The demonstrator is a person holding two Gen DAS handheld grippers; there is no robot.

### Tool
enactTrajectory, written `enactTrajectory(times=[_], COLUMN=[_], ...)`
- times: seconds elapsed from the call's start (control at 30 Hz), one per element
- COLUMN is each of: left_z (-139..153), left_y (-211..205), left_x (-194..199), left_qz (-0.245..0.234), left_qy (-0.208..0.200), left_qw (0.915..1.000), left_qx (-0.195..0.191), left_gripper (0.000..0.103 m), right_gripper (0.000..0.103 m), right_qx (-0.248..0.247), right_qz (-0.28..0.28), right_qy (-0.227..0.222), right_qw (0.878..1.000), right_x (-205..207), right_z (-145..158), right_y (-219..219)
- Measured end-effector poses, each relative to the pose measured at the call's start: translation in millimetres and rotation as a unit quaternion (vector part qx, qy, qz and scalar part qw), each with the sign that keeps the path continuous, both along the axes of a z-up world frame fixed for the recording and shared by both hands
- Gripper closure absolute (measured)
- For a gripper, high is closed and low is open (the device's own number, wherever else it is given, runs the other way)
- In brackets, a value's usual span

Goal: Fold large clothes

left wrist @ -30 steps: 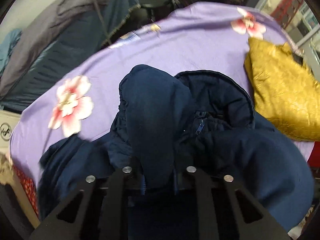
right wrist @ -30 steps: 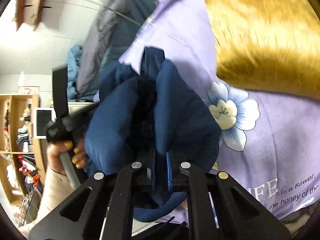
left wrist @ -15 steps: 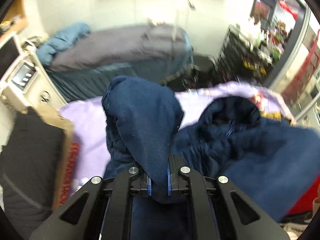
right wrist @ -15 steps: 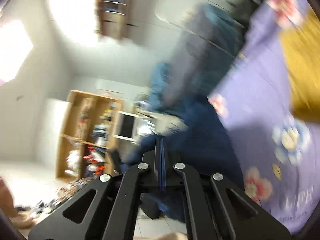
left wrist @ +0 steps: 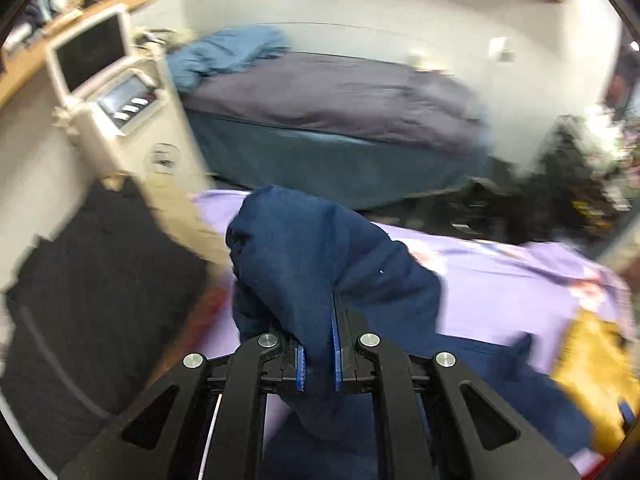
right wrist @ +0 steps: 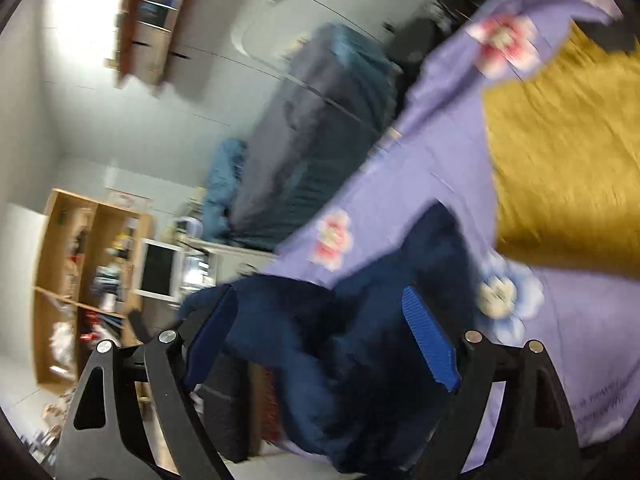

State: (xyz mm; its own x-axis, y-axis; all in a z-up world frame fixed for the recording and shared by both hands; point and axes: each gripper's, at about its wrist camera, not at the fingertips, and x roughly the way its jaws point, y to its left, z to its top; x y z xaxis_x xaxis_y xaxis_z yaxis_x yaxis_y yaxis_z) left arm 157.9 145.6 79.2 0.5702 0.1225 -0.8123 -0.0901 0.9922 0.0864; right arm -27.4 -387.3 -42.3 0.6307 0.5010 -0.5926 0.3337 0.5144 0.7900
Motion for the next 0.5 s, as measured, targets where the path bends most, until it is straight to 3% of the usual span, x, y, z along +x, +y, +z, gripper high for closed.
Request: enactTrajectory(times=[0.03,0.13,0.2,0.27,0.33,0.37,0.43,0.5], left_z=[-3,-20,-34,-47,-58,-60,-61,-56], left_y=[12,53,70,77,69,66,59,61], left_x=[8,29,40,42,33,29,16,10], left_qz=[0.011,0.059,0.081,0.087,0.074,0.071,0.058,0.056], left_qy=[0.000,0.030,0.059,0.082,0.080,0.068,0.053,0.048], left_qw=[0.9996,0.9963,0.9935,0.9915,0.9900,0.9887,0.9865,0.9885], left_qx=[0.026,0.055,0.054,0.050,0.090,0.114,0.144,0.132], left_gripper=[0.094,0.092,0.086,0.064,0.013,0.008,0.007,0.007], right_gripper=[0.019,0.019,0.019,0.019,0.019,0.019,0.019,0.019], right_qx=[0.005,-0.003,-0.022,-0.039,-0.054,-0.062,-0.075,-0.085], right_qz=[0.004,0.019,0.030,0.042,0.057,0.062,0.074,0.075], right_qy=[0.016,0.054,0.073,0.089,0.109,0.112,0.108,0.111], right_qw=[1.000,0.998,0.997,0.994,0.991,0.990,0.989,0.987], right_x=[-4,-15,-16,-10,-1,4,13,22], right_z=[-17,-52,-64,-76,-83,-81,-75,-71], right_y=[6,20,28,34,44,48,57,63])
